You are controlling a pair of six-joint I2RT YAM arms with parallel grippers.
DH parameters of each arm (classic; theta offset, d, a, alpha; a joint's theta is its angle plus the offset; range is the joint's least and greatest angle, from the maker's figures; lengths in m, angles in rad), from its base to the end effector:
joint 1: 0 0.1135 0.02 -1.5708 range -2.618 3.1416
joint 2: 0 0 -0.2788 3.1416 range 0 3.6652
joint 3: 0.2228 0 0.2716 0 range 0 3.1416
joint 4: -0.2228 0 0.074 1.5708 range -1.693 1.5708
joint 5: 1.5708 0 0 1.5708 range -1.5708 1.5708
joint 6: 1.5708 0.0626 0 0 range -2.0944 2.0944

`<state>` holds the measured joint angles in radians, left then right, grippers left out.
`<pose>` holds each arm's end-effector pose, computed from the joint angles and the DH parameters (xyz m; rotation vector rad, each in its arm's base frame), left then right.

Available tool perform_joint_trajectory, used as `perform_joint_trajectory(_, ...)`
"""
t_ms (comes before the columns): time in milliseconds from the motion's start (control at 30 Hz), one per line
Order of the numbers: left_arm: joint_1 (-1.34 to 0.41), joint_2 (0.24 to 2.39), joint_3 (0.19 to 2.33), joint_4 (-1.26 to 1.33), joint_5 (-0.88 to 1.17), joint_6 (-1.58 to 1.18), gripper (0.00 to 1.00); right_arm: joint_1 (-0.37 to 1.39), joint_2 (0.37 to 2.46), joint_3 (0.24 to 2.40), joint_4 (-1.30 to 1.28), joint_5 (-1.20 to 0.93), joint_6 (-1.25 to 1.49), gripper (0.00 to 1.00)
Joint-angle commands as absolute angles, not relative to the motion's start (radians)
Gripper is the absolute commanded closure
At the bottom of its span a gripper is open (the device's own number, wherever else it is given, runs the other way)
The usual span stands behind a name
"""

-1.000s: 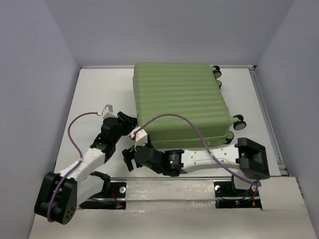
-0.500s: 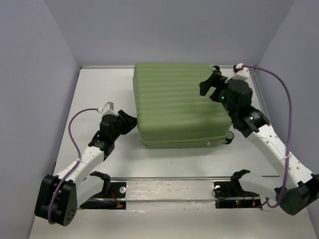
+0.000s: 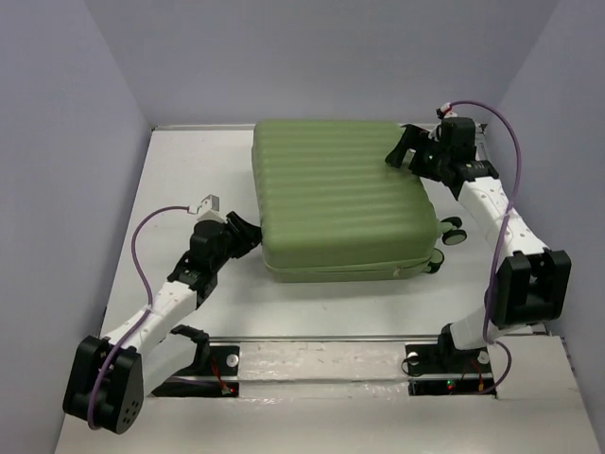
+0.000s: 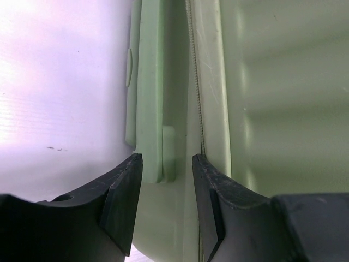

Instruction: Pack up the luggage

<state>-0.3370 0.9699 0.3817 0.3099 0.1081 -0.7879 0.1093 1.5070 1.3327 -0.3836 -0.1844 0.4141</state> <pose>0.2309 -0.0881 0.2090 -0.3565 1.9086 -0.8692 0.3849 0.0538 0.3331 0.2181 2.1489 0.5022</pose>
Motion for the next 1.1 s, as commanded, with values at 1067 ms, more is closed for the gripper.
perform_joint_trajectory(1067, -0.930, 0.805, 0.503, 0.201, -0.301, -0.827, 0.48, 0.446, 1.905, 2.343, -0.423, -0.712, 0.447, 0.09)
